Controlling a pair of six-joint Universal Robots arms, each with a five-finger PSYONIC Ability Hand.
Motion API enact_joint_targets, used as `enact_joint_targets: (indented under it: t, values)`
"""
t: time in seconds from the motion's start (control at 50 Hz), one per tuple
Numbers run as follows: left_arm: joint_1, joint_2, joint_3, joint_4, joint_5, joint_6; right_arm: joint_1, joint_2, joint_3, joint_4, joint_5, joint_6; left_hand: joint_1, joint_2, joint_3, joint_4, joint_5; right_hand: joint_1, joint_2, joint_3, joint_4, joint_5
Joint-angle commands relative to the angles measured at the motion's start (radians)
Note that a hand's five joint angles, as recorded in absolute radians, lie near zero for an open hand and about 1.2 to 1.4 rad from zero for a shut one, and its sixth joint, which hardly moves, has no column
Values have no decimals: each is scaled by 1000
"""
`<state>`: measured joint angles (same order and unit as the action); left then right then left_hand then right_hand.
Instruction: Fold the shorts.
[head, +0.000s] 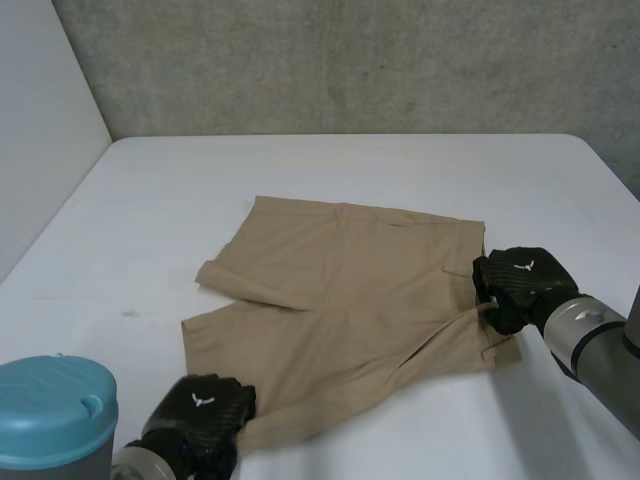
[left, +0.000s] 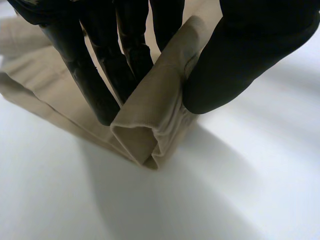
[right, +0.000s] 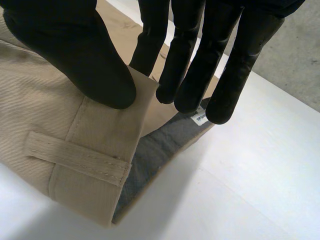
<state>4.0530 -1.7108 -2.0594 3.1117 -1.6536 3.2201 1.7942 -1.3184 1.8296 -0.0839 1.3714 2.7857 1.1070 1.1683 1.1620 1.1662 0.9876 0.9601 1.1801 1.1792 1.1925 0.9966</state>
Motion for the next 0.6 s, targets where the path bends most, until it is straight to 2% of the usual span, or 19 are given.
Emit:
enact_joint_targets:
  t: [0.02, 0.1, 0.18, 0.26, 0.28, 0.38, 0.4, 0.42, 0.48, 0.5, 0.56, 0.6]
  values:
    - [1, 100, 41, 24, -28, 15, 10, -18, 13, 35, -12, -28, 289, 228, 234, 230, 234, 436, 216, 217, 204, 225]
    - [9, 186, 74, 19, -28, 79, 7, -105, 28, 143, -29, -133, 289, 228, 234, 230, 234, 436, 216, 217, 204, 225]
    - [9, 273, 100, -16, -25, 135, -9, -212, 49, 362, -51, -337, 289, 228, 234, 230, 234, 436, 216, 217, 204, 225]
    - [-2, 338, 122, -128, -21, 165, -33, -313, 72, 553, -58, -475, 289, 228, 234, 230, 234, 436, 216, 217, 204, 225]
    - [-2, 365, 134, -198, -20, 168, -50, -340, 79, 585, -60, -500, 289, 228, 234, 230, 234, 436, 216, 217, 204, 225]
    - [7, 451, 171, -404, 1, 170, -203, -482, 115, 746, -100, -667, 289, 228, 234, 230, 234, 436, 216, 217, 204, 225]
    - [7, 462, 176, -430, 8, 168, -231, -502, 119, 768, -121, -689, 289, 228, 234, 230, 234, 436, 216, 217, 204, 225]
    - [6, 477, 183, -474, 29, 168, -286, -531, 122, 808, -179, -727, 289, 228, 234, 230, 234, 436, 216, 217, 204, 225]
    - [6, 485, 188, -502, 61, 168, -361, -552, 123, 858, -285, -747, 289, 228, 234, 230, 234, 436, 216, 217, 204, 225]
    - [12, 487, 189, -496, 81, 168, -396, -552, 122, 872, -349, -750, 289, 228, 234, 230, 234, 436, 216, 217, 204, 225]
    - [18, 468, 191, -469, 101, 164, -441, -552, 119, 877, -428, -756, 289, 228, 234, 230, 234, 436, 216, 217, 204, 225]
    - [27, 426, 194, -403, 109, 167, -464, -538, 119, 868, -486, -749, 289, 228, 234, 230, 234, 436, 216, 217, 204, 225]
